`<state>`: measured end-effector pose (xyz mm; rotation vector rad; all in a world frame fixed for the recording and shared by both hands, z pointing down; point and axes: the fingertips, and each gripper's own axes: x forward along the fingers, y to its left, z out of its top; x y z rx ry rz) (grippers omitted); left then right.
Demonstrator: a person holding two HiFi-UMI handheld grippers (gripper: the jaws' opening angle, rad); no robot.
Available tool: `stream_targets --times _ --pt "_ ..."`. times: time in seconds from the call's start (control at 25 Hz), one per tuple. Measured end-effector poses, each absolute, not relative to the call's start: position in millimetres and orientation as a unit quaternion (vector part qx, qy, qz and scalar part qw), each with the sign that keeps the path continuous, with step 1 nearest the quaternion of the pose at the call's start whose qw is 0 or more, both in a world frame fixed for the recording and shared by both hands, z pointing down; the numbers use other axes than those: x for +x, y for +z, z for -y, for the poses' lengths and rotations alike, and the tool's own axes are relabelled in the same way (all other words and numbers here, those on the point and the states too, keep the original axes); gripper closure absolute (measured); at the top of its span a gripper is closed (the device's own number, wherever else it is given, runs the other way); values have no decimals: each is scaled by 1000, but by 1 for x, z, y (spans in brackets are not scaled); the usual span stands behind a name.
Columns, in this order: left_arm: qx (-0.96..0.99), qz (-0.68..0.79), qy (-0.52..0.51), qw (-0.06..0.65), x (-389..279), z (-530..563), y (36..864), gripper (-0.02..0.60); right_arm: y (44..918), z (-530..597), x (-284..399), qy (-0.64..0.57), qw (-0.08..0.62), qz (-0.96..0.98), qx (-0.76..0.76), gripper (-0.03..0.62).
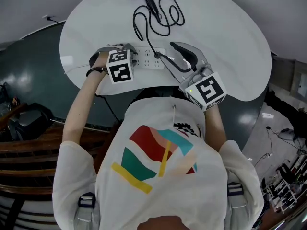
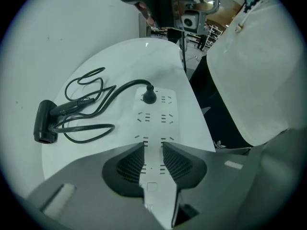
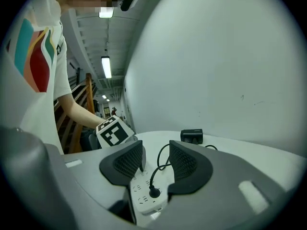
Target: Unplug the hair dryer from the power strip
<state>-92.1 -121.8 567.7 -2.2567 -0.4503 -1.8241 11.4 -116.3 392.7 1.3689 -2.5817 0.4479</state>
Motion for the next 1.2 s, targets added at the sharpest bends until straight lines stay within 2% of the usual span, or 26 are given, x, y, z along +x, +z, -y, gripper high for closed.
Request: stream_targets --times 0.2,0.4,0.56,0.76,1.0,1.2 --pt "-766 153 -617 91 -91 122 568 462 424 114 4 151 143 876 436 381" --pt "-766 152 -619 82 -91 122 567 456 468 101 -16 130 233 886 380 361" --pt "-766 157 -619 80 -91 121 568 457 484 102 -26 133 243 891 359 362" --pt "-762 160 -623 78 -90 122 568 459 504 110 -29 136 257 890 350 393" --pt "-760 164 -625 75 -90 121 568 462 534 110 -35 139 281 891 330 399" --pt "-751 163 -635 79 -89 121 568 462 533 117 -37 123 280 887 345 492"
